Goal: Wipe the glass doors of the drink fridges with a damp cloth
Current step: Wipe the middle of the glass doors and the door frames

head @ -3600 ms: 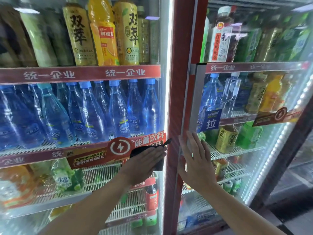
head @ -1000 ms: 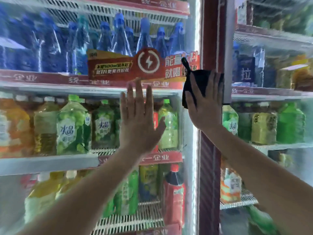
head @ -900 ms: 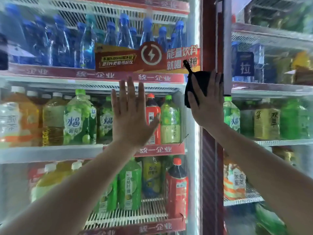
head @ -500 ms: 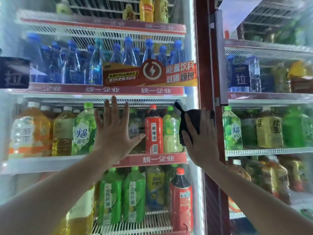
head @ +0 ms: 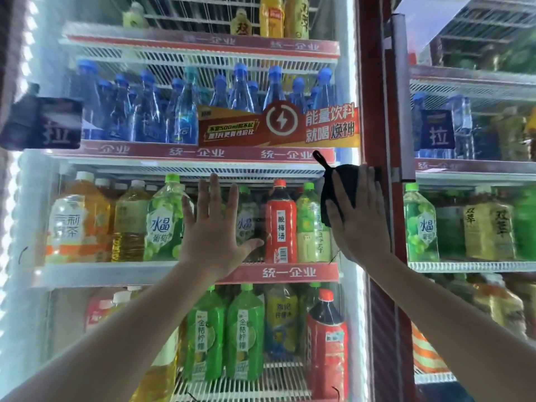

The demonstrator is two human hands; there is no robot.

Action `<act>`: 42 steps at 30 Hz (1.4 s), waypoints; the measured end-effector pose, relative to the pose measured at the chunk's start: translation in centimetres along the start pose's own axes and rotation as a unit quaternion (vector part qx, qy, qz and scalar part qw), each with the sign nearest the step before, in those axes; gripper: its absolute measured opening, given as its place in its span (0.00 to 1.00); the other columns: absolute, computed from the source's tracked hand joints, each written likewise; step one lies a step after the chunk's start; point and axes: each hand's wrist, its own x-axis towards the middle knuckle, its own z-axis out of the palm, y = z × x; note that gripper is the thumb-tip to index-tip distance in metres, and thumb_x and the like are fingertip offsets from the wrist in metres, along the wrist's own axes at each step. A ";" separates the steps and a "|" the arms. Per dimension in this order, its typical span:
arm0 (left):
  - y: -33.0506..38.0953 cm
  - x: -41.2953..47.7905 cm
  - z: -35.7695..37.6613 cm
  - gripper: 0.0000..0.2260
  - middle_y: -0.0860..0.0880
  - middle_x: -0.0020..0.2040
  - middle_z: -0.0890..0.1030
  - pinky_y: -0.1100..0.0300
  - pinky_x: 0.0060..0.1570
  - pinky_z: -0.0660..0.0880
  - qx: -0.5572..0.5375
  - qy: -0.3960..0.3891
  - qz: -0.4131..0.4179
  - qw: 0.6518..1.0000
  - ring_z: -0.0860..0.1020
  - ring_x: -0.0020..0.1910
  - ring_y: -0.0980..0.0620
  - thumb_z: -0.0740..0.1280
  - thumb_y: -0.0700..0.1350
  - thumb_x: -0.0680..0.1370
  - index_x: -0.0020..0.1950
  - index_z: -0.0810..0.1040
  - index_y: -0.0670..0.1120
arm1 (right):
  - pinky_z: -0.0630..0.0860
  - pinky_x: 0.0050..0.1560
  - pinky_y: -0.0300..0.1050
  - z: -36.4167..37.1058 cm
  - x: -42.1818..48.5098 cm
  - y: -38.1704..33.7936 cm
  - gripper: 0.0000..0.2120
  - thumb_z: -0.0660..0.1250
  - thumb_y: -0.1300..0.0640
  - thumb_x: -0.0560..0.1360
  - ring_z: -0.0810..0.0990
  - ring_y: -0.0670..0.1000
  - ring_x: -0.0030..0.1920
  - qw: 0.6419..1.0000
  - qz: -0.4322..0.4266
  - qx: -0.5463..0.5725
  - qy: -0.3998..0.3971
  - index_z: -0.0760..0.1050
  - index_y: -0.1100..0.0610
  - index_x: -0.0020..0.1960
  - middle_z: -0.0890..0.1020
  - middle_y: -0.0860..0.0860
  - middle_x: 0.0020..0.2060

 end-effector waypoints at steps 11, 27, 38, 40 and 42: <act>0.1 0.1 0.6 0.48 0.41 0.74 0.22 0.35 0.74 0.38 0.000 0.020 0.008 1.000 0.27 0.75 0.39 0.47 0.75 0.73 0.76 0.24 0.48 | 0.52 0.78 0.62 0.9 -9.9 -3.3 0.27 0.46 0.43 0.85 0.47 0.63 0.80 0.995 -0.089 0.020 -0.033 0.52 0.51 0.81 0.50 0.64 0.79; 0.0 -0.4 1.0 0.45 0.43 0.72 0.20 0.39 0.74 0.32 -0.006 0.020 0.007 1.000 0.24 0.74 0.42 0.45 0.73 0.76 0.74 0.22 0.48 | 0.38 0.79 0.51 -1.1 7.4 -0.9 0.27 0.42 0.40 0.84 0.42 0.59 0.80 0.999 -0.024 0.024 -0.024 0.46 0.45 0.81 0.46 0.61 0.80; -0.5 -0.7 1.9 0.43 0.44 0.75 0.23 0.41 0.76 0.35 0.004 0.063 0.017 0.998 0.27 0.76 0.43 0.41 0.75 0.76 0.77 0.26 0.50 | 0.43 0.80 0.55 0.5 -1.8 -8.0 0.27 0.44 0.42 0.84 0.44 0.59 0.80 0.994 -0.098 0.037 -0.022 0.50 0.47 0.81 0.48 0.61 0.80; -0.6 -0.7 1.9 0.42 0.44 0.76 0.24 0.41 0.76 0.34 0.000 0.071 0.024 0.997 0.28 0.76 0.44 0.43 0.74 0.76 0.77 0.27 0.51 | 0.47 0.80 0.57 0.9 -3.1 -8.3 0.26 0.46 0.42 0.84 0.45 0.59 0.80 0.989 -0.140 0.034 -0.018 0.51 0.47 0.81 0.49 0.61 0.80; -1.1 -0.8 1.8 0.40 0.45 0.76 0.25 0.42 0.76 0.34 -0.001 0.074 0.029 0.997 0.28 0.76 0.45 0.44 0.72 0.77 0.77 0.28 0.51 | 0.48 0.80 0.57 1.0 -3.4 -8.1 0.26 0.47 0.43 0.85 0.46 0.60 0.80 0.983 -0.179 0.026 -0.015 0.52 0.47 0.81 0.50 0.61 0.80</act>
